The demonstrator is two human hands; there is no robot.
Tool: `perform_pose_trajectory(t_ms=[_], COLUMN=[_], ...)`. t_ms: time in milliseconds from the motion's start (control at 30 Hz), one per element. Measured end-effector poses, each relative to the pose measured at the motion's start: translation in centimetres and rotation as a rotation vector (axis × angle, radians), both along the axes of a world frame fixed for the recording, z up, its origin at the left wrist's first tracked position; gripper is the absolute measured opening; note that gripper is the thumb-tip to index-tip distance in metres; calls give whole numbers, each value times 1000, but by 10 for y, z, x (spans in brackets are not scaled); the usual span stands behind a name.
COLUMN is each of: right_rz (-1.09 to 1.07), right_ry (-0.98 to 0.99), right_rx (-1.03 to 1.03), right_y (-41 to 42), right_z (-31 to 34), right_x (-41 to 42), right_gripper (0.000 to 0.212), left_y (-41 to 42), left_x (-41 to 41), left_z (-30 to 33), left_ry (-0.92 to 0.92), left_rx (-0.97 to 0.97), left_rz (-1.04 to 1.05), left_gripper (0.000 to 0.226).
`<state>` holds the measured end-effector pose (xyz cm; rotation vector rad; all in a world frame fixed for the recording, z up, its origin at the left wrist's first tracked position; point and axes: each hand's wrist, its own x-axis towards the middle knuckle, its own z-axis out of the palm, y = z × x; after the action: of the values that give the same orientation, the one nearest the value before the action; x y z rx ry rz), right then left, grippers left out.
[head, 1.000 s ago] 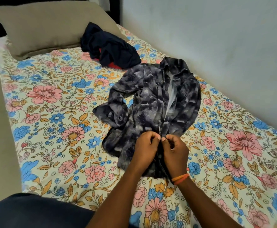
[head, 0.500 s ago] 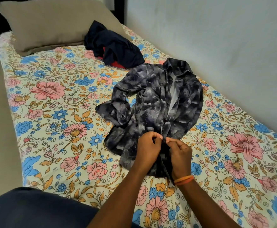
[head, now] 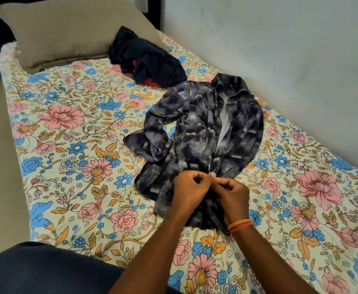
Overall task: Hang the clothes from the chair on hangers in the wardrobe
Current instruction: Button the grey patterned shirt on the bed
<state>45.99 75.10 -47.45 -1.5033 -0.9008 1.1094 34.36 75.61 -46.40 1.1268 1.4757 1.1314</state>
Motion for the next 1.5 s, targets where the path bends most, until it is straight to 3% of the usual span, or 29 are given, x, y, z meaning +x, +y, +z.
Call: perform_pose_trajectory(t_ms=[133,467,700,900,1200,1267,1400,1500], right_rz=[12,40,32,56,134,110,-65,-16], right_ry=[-82,16,-6,-26,171,160,-120,-284], right_rx=[41,25,13,-10,-116,-113,22,50], right_y=[-1,-2,0,3,4,7,33,58], right_z=[1,2,0,-1,2,7,16,22], right_x=[-2,-2,-2,-1,6,10,18,15], right_gripper=[8,9,8,17,14,12,16,21], left_y=[3,10,13,8,8,6,0,7], left_x=[2,-5,-2,3,-3,0,8,7], left_z=[-5,0,-5,-9,-8,-5,0,8], left_ry=[74,-264,-213,79,12,125,752,840], left_rx=[10,-222,-197,-82,-102,-57,69,163], left_rz=[4,11,45,37,-46,-64,-99,-94], left_gripper=[13,10,13,15,21,21,19,13])
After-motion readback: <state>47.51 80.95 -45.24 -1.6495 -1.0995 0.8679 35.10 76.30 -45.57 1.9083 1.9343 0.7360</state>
